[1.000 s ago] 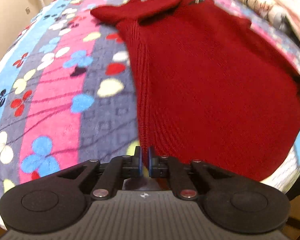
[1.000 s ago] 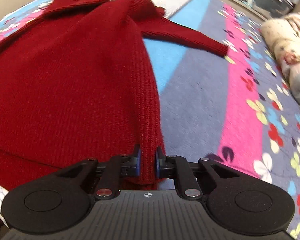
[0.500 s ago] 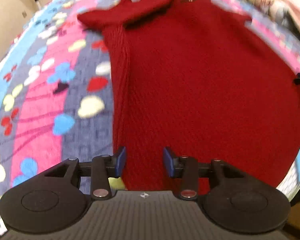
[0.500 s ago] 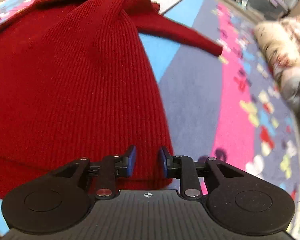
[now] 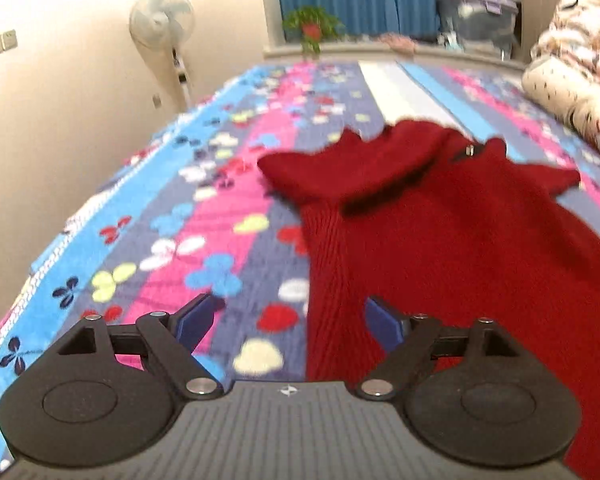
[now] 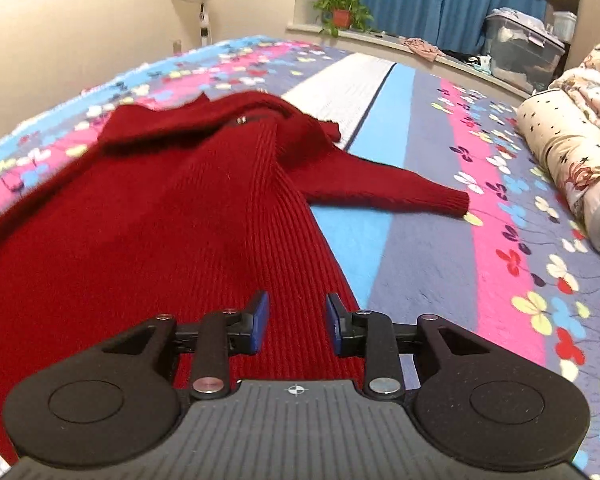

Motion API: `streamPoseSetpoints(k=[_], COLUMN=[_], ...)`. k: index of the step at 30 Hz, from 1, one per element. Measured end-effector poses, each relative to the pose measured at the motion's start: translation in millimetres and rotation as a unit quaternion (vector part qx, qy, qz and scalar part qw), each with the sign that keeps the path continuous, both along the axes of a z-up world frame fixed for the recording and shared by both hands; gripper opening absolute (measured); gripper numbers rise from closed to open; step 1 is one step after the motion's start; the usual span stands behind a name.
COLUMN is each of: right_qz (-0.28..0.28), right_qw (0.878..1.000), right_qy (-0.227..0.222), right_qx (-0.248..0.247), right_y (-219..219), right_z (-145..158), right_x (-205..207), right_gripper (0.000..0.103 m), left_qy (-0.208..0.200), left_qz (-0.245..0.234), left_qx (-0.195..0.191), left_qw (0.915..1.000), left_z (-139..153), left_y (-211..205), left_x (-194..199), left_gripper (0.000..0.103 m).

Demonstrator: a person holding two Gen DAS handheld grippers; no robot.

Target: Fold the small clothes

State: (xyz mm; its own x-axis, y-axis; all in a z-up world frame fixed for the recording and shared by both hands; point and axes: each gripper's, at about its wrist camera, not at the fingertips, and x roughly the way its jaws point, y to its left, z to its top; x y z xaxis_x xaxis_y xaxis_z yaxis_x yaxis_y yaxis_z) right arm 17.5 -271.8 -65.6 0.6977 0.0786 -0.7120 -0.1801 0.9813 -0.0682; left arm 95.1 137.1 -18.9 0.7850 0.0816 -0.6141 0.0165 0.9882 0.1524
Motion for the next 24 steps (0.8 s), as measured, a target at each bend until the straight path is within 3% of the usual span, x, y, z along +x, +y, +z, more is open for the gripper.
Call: streamPoseSetpoints(k=[3,5,8,13,15,20,24], right_qz=[0.0,-0.007,-0.02,-0.046,-0.05,-0.055,-0.045], right_qw=[0.999,0.998,0.995,0.99,0.991,0.998,0.999], right_qy=[-0.019,-0.036,-0.063,-0.097,-0.101,-0.033,-0.028], right_qx=[0.03,0.054,0.069,0.087,0.073,-0.006,0.009], right_y=[-7,-12,-18,-30,-31,-26,-28], right_z=[5,12,21,32,33,15,13], right_x=[5,6,8,10,12,24,28], right_gripper=[0.03,0.018,0.014,0.014,0.015,0.032,0.038], left_qy=[-0.022,-0.037,-0.057,-0.089,-0.094,-0.085,-0.076], left_qz=[-0.004,-0.004,0.01,0.004,0.005,-0.037,-0.048], left_qx=[0.015,0.035,0.044,0.041,0.048,0.066,0.075], left_qw=[0.9996,0.9987,0.9974,0.9952,0.9944,0.9935,0.9931], left_z=[6,8,10,25,28,19,-4], left_y=[-14,-27,-45,-92,-112,-165,-188], left_x=[4,11,30,81,103,166,212], left_gripper=[0.087,0.087,0.087,0.087,0.087,0.087,0.087])
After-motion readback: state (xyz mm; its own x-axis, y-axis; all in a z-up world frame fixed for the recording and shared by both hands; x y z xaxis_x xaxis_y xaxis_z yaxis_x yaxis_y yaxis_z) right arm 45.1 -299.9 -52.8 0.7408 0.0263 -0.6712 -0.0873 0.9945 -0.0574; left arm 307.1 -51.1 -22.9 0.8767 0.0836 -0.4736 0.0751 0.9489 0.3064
